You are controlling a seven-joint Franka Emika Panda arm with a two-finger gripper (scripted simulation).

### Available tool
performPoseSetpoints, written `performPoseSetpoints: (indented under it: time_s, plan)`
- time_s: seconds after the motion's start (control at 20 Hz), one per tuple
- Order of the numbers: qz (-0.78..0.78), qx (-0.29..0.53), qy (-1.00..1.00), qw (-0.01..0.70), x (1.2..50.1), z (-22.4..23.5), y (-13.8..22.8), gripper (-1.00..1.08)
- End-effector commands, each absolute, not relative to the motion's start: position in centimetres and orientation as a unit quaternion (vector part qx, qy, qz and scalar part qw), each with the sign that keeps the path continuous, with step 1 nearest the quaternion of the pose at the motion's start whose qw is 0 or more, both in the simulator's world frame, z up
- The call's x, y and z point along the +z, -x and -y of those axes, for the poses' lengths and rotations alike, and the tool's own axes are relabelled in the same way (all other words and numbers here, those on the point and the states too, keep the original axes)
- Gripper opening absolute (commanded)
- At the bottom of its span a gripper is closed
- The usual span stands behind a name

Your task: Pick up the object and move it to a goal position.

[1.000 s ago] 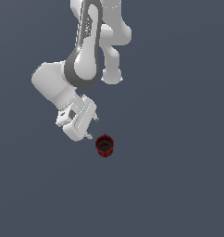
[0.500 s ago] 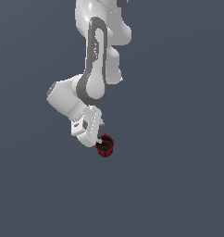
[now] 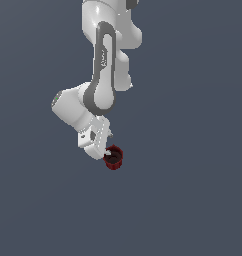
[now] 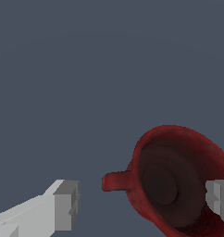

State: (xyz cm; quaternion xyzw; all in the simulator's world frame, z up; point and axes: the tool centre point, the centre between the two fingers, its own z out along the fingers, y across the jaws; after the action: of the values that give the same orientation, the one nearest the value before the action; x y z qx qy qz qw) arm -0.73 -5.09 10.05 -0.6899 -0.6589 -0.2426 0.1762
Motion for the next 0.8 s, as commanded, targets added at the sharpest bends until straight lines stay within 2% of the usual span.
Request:
performPoseSetpoints:
  time_s: [0.0, 0.7, 0.75]
  plan:
    - [0.660, -0.242, 0.689, 0.174, 9.8, 5.2, 0.8, 1.08]
    - [0.660, -0.241, 0.689, 0.174, 7.3, 3.6, 0.6, 1.08]
    - [0.660, -0.241, 0.689, 0.174, 7.3, 3.6, 0.6, -1.00]
